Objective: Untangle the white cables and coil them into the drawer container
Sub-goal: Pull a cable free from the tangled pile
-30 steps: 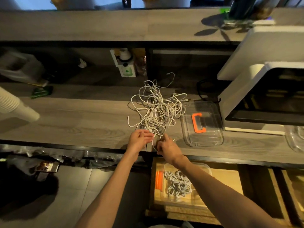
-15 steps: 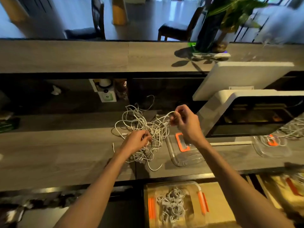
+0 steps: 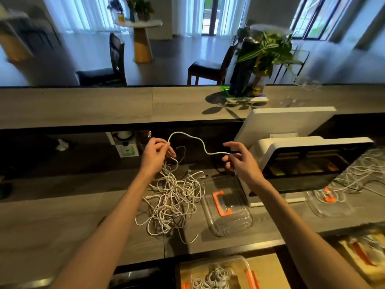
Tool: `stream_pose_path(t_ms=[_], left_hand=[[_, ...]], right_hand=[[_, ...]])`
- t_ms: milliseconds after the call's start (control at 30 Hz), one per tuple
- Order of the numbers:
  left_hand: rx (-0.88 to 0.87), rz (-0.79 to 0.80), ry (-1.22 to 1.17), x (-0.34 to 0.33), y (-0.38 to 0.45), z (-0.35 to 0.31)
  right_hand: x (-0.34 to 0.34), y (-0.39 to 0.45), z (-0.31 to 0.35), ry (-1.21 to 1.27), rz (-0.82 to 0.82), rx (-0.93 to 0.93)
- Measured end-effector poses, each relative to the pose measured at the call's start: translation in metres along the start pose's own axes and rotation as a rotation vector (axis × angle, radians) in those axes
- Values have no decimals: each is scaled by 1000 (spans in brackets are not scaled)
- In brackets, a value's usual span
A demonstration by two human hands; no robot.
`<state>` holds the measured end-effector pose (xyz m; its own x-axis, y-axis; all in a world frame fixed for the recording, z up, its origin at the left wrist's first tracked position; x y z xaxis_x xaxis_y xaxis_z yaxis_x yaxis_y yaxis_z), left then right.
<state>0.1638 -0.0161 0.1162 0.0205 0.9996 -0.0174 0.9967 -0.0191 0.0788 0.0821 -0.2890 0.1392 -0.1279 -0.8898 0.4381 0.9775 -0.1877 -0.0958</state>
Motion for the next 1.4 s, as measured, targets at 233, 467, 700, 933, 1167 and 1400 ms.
stream_pose_path(t_ms=[233, 467, 700, 933, 1167, 1400], left_hand=[[-162, 296, 109, -45, 12, -106], [-97, 456, 98, -79, -11, -126], [12, 486, 340, -74, -30, -45], [215, 357, 701, -7, -48, 65], [173, 133, 477, 10, -53, 44], [-74, 40, 121, -23, -15, -73]], right_hand=[[9, 23, 62, -115, 98, 258], [13, 18, 84, 114, 175, 386], [32, 16, 68, 117, -91, 268], [75, 21, 67, 226, -213, 199], [78, 10, 50, -53, -159, 331], [26, 3, 49, -329, 118, 428]])
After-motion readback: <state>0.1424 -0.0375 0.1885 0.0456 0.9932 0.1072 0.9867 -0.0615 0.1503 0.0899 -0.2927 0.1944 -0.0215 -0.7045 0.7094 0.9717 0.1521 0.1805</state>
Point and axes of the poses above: each hand's wrist, its own y-axis towards the middle knuckle, its own x-axis out of the back of the hand, z = x × y, the point moved 3 cm from there along y, towards the middle knuckle, and after that the axes turned 13 degrees about -y, right-handed, at the moved point
